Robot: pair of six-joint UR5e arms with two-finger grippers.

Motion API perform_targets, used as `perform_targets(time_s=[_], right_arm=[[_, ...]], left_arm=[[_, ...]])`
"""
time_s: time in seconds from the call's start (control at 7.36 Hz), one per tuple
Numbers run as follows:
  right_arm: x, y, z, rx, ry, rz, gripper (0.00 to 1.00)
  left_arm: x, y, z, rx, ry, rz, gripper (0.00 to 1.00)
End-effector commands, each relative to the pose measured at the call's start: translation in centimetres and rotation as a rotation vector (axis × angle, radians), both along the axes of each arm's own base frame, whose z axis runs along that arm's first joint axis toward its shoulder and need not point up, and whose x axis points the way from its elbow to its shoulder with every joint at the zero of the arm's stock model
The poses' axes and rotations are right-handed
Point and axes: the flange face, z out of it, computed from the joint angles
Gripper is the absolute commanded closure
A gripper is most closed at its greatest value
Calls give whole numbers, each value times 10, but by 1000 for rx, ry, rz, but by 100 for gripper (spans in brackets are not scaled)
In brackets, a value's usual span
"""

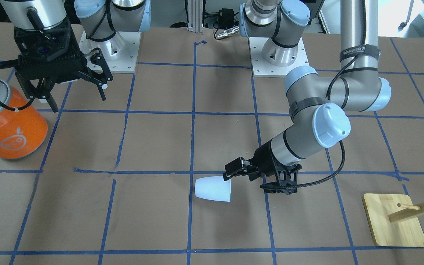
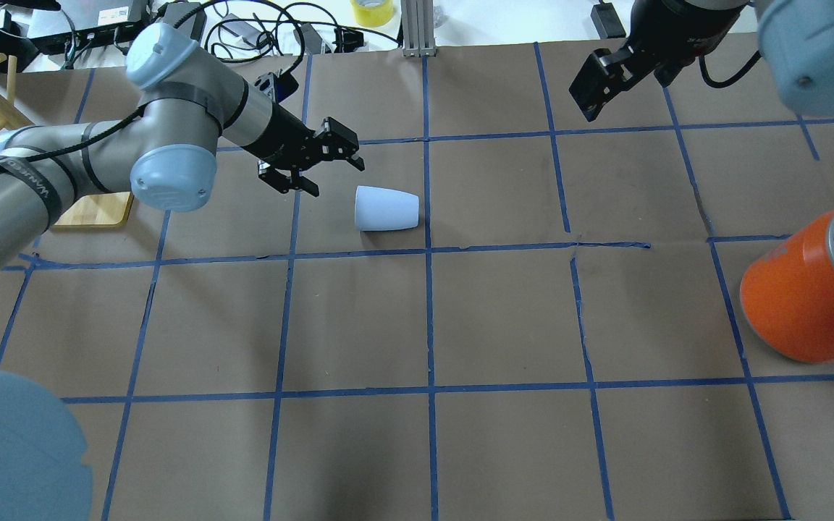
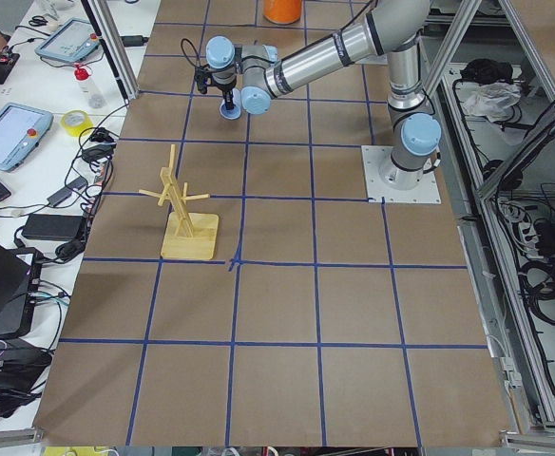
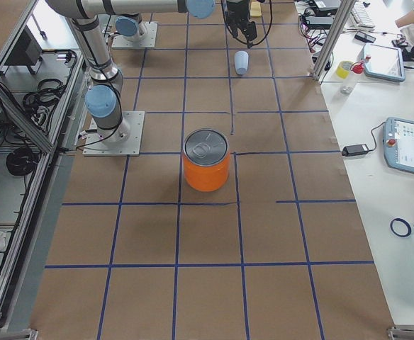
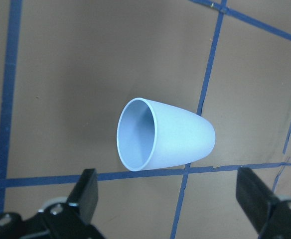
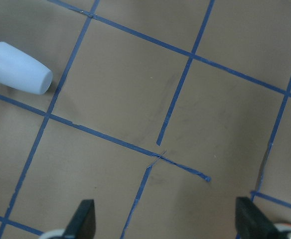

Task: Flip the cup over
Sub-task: 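Reach the left gripper to the lying cup and grasp its rim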

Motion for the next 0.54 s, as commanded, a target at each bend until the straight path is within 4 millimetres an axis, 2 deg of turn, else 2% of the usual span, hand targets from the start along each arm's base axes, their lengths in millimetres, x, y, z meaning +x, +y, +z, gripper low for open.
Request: perform_targets(time_s=[0.0, 0.14, 0.27, 0.41], right_arm=[[1, 9, 3, 10, -47, -221, 0], [2, 7, 3, 17, -97, -295, 0], [7, 10, 3, 29, -123, -363, 0], [5, 17, 5, 64, -125, -392, 0]], left_arm=[[-21, -2, -43, 50, 40, -25, 0], [-25, -1, -55, 69, 42, -30, 0], [-27, -3, -59, 64, 40, -33, 0], [-29, -3, -61, 65, 45, -33, 25]])
